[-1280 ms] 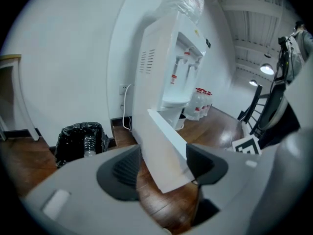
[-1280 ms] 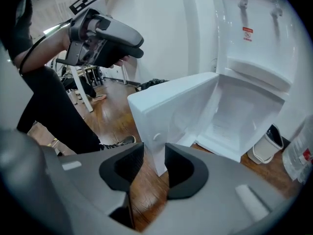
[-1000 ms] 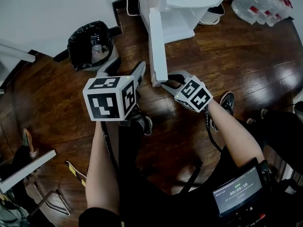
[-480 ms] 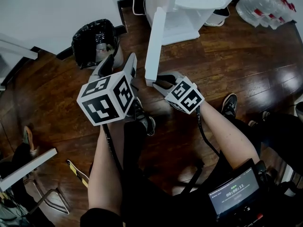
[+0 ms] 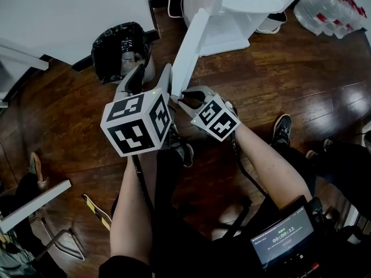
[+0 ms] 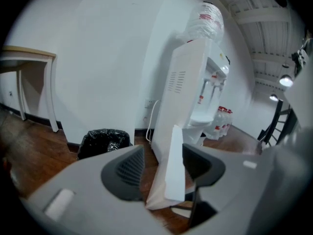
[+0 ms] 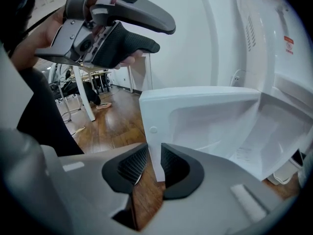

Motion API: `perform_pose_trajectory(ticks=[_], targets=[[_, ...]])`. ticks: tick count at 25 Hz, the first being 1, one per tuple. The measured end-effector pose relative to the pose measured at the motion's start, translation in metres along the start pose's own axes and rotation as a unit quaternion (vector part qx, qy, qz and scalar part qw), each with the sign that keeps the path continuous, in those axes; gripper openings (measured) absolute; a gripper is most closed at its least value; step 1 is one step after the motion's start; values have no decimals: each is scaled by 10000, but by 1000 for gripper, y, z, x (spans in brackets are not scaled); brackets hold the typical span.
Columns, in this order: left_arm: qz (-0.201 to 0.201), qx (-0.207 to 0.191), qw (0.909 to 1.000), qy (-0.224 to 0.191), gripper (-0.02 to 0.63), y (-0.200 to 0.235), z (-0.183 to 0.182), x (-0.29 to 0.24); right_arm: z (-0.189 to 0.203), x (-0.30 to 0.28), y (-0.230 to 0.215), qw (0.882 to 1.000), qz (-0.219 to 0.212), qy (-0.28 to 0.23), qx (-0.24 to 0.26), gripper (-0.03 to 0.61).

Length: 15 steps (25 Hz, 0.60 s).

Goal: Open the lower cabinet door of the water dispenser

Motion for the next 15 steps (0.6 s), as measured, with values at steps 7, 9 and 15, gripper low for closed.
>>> perform_pose_trajectory(ticks=[7,9,15], targets=[[87,-44,9999,64,256,-3,-2,-9,-17,-20,11,9997,-125,-206,-10,25],[81,-32,9999,74,256,-1,-5,-12,-19,-24,10,9997,-160,-202,55,24],[-141,65,9998,-150,256,12,-22,-15,-26,-33,8,9993,-271,-220,148,25]])
Point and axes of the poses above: the fingertips, and each gripper's own axes: x backward along the fingers, y to its left, z out of its underside, the point moved 2 cm from there along x, backward along the fingers, and after that the axes turned 2 degrees about -y, right-handed, at the moved point
